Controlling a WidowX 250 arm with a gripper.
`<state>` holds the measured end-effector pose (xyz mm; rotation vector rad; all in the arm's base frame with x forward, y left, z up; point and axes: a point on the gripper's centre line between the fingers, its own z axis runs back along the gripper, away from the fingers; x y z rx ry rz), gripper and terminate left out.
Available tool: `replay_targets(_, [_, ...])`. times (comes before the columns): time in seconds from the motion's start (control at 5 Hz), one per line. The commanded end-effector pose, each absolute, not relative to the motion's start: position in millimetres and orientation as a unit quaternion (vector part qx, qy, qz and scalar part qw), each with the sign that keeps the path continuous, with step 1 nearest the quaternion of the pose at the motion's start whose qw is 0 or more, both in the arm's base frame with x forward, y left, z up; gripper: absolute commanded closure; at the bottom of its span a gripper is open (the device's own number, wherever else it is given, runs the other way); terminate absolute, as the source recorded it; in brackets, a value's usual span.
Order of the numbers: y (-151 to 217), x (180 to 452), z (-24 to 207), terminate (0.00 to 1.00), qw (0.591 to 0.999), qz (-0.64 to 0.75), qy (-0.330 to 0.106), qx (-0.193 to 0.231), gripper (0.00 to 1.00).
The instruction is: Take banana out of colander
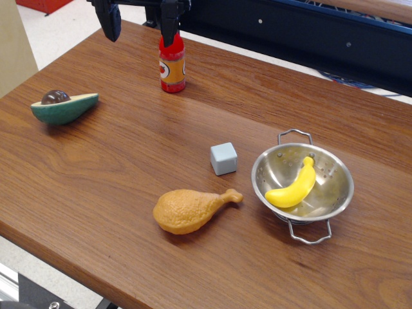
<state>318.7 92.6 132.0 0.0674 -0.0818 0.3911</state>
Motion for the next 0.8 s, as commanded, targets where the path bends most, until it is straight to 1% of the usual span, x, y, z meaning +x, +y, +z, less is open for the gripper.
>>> replay_targets(0.0, [92.6, 318.7, 132.0, 0.0, 0.98, 0.194, -0.041, 0.033, 0.0])
replay_targets(0.2, [61.2, 321.0, 128.7, 0.0, 0.988, 0.148, -0.05, 0.024, 0.0])
replay_targets(0.4, [28.1, 320.3, 134.7, 0.0, 0.991, 0.123, -0.047, -0.01, 0.0])
replay_targets(0.6, [-8.8, 317.1, 136.3, 0.0, 0.995, 0.088, -0.027, -0.049, 0.0])
